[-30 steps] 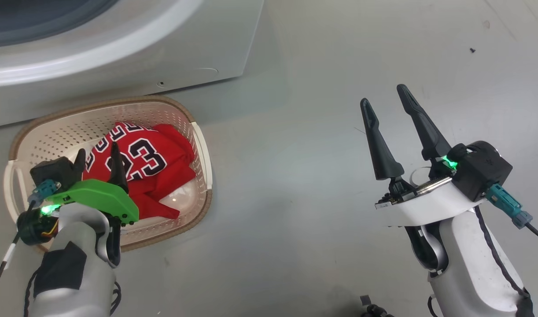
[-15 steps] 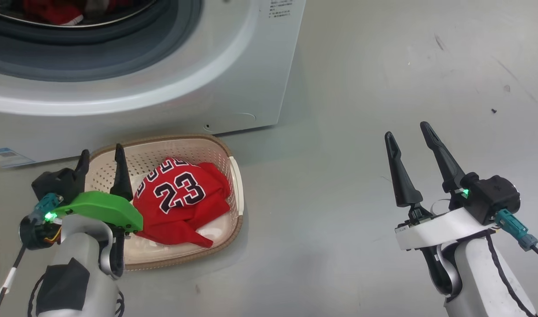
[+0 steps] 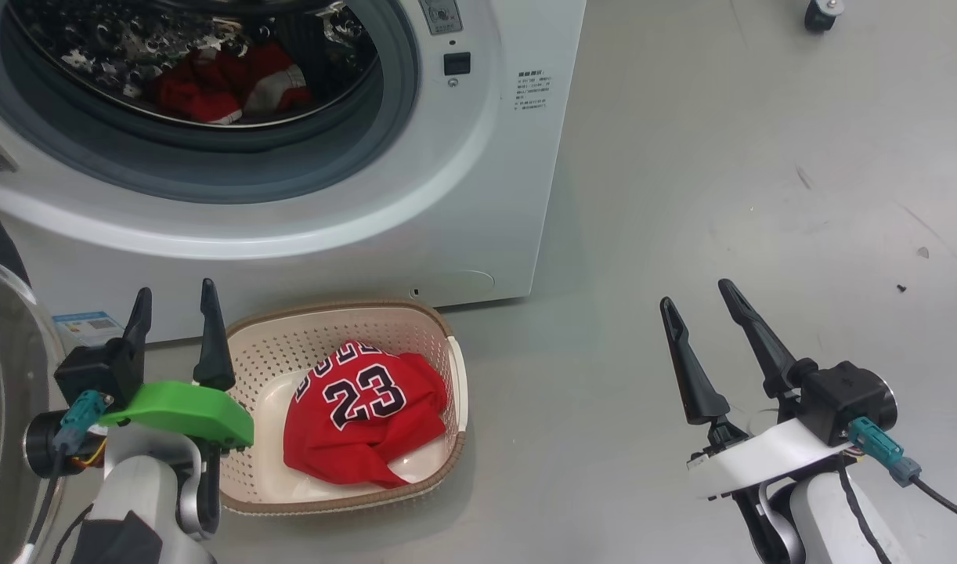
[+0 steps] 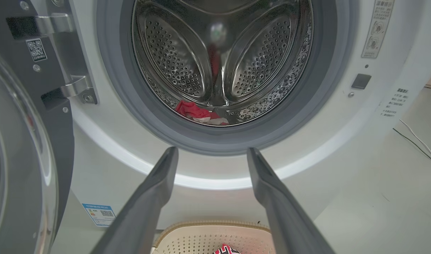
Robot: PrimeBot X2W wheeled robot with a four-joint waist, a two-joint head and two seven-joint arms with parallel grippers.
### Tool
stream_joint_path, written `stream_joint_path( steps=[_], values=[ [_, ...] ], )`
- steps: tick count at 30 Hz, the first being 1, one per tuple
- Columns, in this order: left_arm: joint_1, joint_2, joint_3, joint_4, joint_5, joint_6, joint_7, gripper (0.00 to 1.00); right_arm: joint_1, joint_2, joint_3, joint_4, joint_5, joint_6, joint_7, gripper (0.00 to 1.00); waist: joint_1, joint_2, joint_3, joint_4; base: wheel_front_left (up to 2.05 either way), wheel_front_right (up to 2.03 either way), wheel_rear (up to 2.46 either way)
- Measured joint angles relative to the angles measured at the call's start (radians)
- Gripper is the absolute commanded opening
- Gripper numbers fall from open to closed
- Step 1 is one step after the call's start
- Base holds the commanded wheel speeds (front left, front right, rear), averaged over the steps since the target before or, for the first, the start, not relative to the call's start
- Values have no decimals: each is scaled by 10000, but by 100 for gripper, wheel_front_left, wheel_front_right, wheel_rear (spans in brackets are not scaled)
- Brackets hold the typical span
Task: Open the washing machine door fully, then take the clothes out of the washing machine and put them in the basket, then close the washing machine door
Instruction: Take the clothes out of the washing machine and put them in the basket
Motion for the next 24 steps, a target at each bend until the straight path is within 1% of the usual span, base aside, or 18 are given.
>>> stream_joint_path(
  steps=[3,8,12,21,24],
  values=[
    [389,0,-38,-401,115,86,0,100,221,13,15,8,-2,0,0,100,0,0,-299,53,0,0,0],
    [1100,0,-255,-869,203,100,0,100,561,48,-50,0,-2,0,0,100,0,1,-739,119,0,0,0],
    [1744,2,-322,-1208,253,226,0,100,829,63,-90,-2,-6,-4,0,100,0,0,-1028,158,0,0,0],
    [2964,6,-671,-1684,245,351,0,100,1286,81,-217,-25,-75,-21,0,100,0,0,-1393,228,0,0,0],
    [3195,13,-930,-1793,245,351,0,100,1463,88,-372,-40,-75,-117,0,100,0,0,-1485,282,0,0,0]
  ],
)
